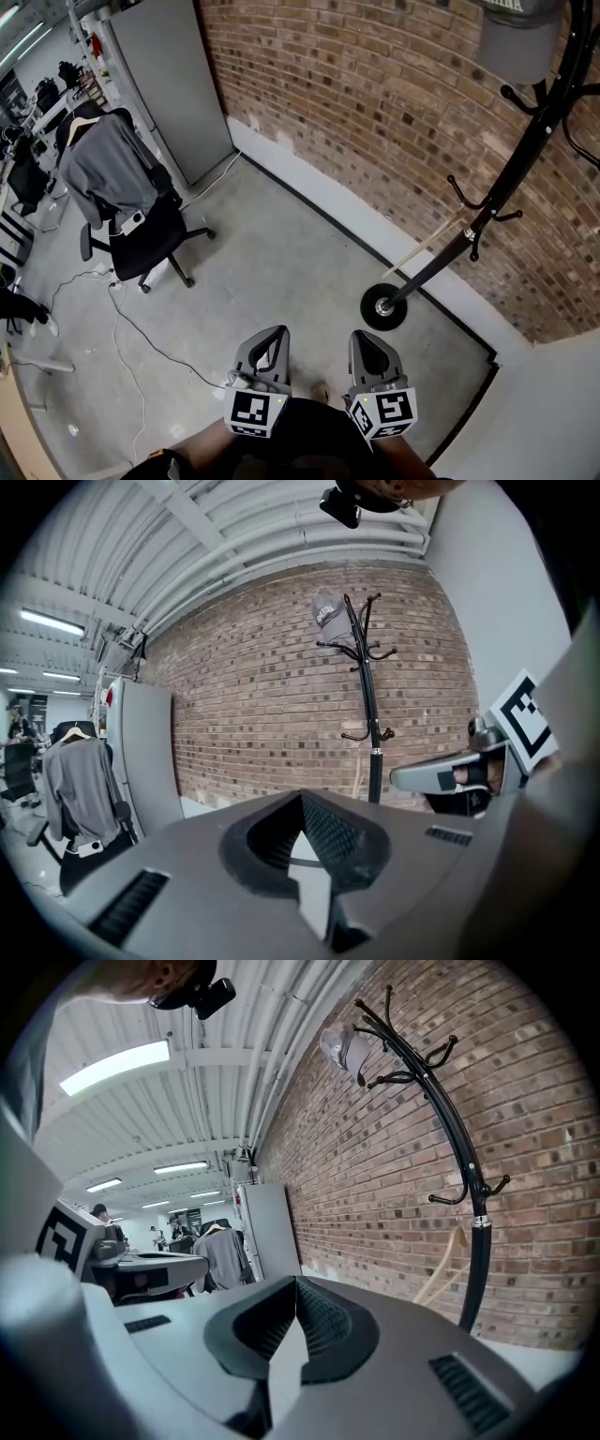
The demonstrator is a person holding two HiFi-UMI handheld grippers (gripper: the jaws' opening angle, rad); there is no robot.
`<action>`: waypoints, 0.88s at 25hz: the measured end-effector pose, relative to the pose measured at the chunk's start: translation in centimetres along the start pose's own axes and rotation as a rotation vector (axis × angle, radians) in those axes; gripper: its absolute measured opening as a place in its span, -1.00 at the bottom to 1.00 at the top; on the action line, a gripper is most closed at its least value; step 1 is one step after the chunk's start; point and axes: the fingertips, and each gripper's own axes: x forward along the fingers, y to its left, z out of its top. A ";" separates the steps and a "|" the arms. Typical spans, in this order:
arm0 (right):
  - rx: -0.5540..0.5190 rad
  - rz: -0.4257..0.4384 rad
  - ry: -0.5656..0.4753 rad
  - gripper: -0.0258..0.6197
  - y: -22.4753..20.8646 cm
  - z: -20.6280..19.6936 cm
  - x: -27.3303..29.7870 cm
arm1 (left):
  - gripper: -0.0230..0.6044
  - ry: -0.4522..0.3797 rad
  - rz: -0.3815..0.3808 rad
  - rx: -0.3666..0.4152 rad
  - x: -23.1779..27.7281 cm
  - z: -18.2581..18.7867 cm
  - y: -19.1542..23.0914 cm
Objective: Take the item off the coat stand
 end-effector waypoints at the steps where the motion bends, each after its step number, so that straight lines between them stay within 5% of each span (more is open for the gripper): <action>1: 0.000 -0.017 -0.001 -0.87 -0.2 0.3 0.7 | -0.85 -0.001 -0.015 0.000 0.9 0.2 0.6; 11: 0.002 -0.189 -0.074 -0.87 -0.5 6.3 8.5 | -0.85 -0.069 -0.180 -0.002 8.4 4.1 8.7; 22: -0.016 -0.303 -0.306 -0.87 -5.2 19.6 9.5 | -0.85 -0.096 -0.306 -0.016 14.4 10.4 12.7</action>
